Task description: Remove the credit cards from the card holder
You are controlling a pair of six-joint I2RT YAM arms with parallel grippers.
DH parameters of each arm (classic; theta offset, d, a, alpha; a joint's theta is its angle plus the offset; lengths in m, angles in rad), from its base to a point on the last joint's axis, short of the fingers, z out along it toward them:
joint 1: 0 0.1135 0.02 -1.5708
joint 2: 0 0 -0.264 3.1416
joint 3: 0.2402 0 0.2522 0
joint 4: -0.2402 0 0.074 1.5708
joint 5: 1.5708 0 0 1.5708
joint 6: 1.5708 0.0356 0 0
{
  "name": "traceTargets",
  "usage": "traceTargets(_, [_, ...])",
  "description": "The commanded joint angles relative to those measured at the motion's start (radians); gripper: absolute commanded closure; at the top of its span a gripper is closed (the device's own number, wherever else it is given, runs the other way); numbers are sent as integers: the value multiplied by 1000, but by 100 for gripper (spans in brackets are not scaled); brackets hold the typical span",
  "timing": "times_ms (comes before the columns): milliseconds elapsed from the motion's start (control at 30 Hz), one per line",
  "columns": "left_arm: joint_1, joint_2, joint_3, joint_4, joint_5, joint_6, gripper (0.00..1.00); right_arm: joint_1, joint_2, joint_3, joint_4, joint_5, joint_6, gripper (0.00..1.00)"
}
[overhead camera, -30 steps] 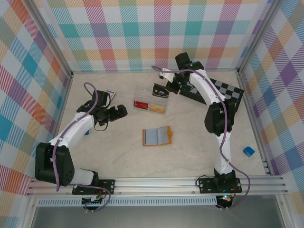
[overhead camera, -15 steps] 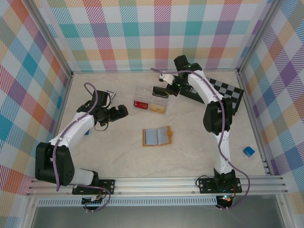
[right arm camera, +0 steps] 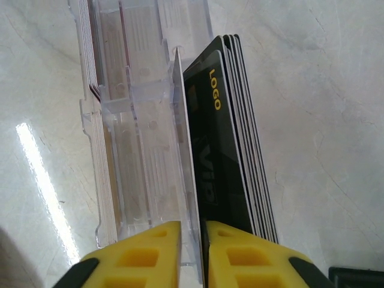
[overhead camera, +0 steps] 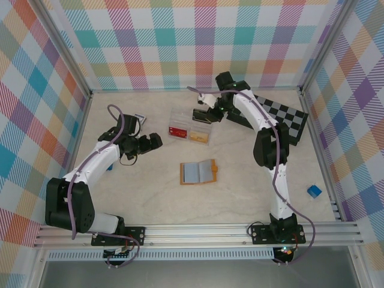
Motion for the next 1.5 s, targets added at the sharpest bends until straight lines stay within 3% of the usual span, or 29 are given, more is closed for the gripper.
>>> traceTargets(0, [10,9,30,-4,26,-9,0,6,-41,29,-11,-17,54,75])
traceTargets(367, [10,1,31,-7,48,-17,0,6,-177,7,-5,-54,182,64])
traceTargets(567, [10,-3,29,-14,68,-26,0,6,-313,-147,68,-69,306,62])
traceTargets(867, [3,-20,7,-37,144,-81,0,18,-540,-462,138,-93,734,60])
traceTargets(1067, [-19,-48,-46,-45,150,-131,0,110,-735,-825,300,-8,978,51])
traceTargets(1233, [-22,-88,-104,-43,128,-165,0,263,-806,-1039,393,88,1104,39])
traceTargets(1467, [-23,-111,-164,-31,129,-212,0,466,-725,-1096,440,286,1249,34])
